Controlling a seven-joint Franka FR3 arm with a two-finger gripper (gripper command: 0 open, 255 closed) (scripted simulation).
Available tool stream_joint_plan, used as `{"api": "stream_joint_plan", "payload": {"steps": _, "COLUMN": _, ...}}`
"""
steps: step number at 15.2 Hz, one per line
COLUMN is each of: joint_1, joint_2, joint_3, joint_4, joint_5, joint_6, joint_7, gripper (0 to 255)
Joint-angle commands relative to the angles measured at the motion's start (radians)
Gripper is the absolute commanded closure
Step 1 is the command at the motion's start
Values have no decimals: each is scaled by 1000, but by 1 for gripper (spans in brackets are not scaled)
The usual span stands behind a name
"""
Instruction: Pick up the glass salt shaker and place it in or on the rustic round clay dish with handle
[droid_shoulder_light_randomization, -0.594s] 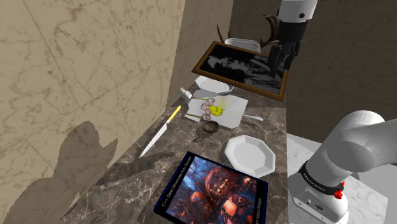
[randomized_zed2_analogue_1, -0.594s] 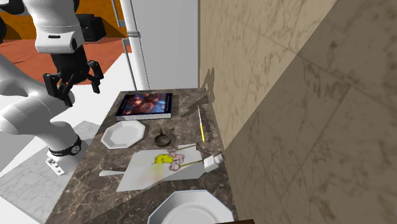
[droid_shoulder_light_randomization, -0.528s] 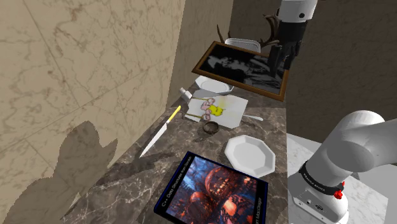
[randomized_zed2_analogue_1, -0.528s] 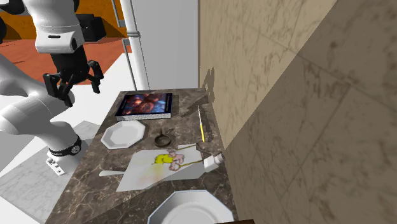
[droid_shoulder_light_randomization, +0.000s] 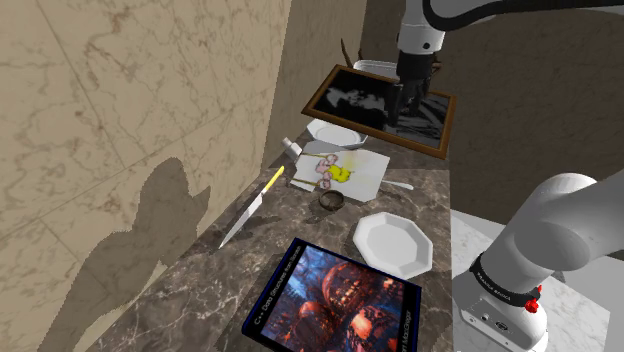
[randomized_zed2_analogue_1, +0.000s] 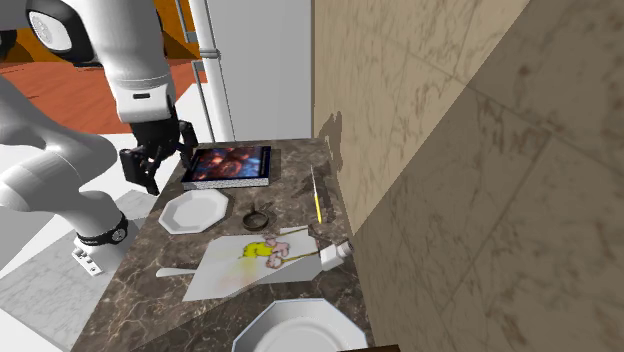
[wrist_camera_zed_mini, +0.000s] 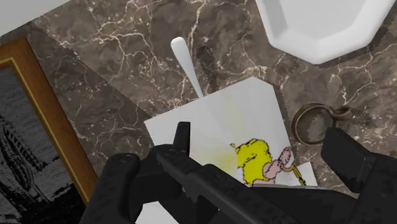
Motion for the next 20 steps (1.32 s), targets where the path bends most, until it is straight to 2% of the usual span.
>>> {"api": "stream_joint_plan", "payload": {"steps": 1, "joint_1": 5, "joint_2": 69, "joint_3": -1, "joint_4": 19, "joint_5": 4, "joint_6": 60, "joint_7": -14, "gripper": 0}}
{"api": "stream_joint_plan", "payload": {"steps": 11, "joint_1": 28, "joint_2": 418, "joint_3": 1, "joint_4": 181, "joint_5": 28, "joint_6": 282, "joint_7": -86, "gripper": 0}}
{"api": "stream_joint_plan", "payload": {"steps": 20, "joint_1": 46, "joint_2": 746, "joint_3": 18, "joint_4": 440, "joint_5": 46, "joint_6": 382, "joint_7": -145, "gripper": 0}}
